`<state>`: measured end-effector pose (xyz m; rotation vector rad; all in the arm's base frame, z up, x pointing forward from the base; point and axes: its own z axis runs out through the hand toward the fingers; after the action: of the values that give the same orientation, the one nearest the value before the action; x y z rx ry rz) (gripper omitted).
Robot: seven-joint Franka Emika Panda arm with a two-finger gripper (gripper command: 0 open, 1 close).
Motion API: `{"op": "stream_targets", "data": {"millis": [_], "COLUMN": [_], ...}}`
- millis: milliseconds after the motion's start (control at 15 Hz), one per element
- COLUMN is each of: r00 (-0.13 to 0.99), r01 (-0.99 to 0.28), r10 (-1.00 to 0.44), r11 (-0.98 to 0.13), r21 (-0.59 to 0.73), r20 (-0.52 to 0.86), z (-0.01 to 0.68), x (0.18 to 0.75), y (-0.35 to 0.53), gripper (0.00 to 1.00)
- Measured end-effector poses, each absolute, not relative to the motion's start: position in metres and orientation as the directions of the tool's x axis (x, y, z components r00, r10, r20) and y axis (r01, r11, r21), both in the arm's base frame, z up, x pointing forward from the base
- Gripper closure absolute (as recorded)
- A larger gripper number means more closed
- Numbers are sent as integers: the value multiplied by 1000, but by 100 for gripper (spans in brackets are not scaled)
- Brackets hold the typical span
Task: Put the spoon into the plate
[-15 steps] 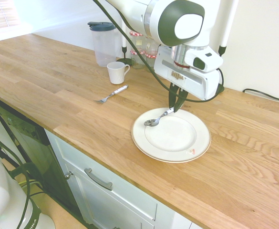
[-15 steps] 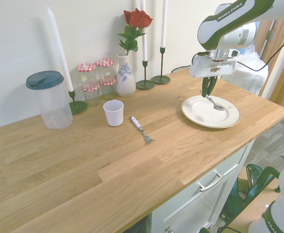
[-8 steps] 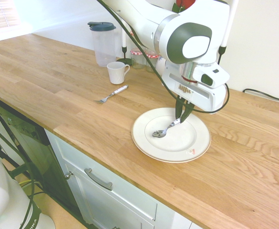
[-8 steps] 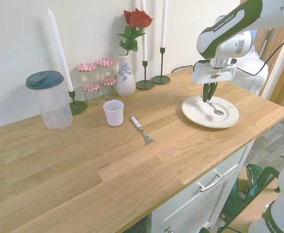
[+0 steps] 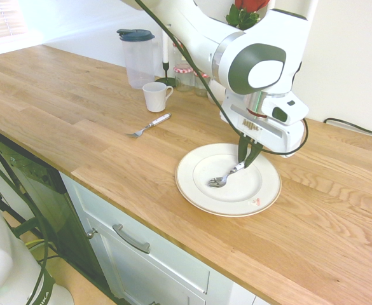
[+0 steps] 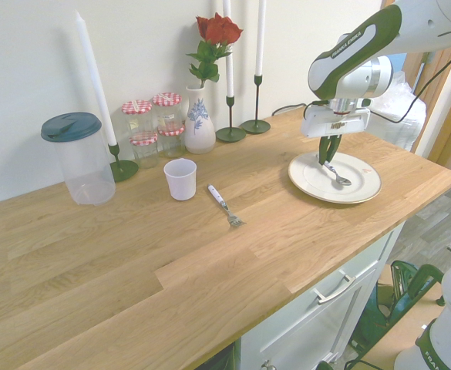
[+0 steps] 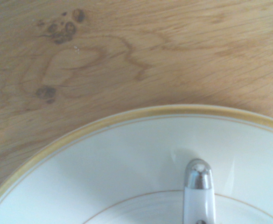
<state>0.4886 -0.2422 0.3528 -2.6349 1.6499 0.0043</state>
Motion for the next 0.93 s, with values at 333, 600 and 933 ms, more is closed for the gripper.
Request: {"op": "stream_targets", "data": {"millis": [333, 600, 933], "r00": [444, 452, 462], "r01": [-896, -892, -887], "r10": [-896, -892, -887], "r11": [-444, -452, -461], "r21": [-27, -26, -23], "r20": [-13, -12, -11], "z": [352, 352, 352], "x": [491, 493, 494], "y": [-240, -236, -233], "gripper": [0, 0, 0]}}
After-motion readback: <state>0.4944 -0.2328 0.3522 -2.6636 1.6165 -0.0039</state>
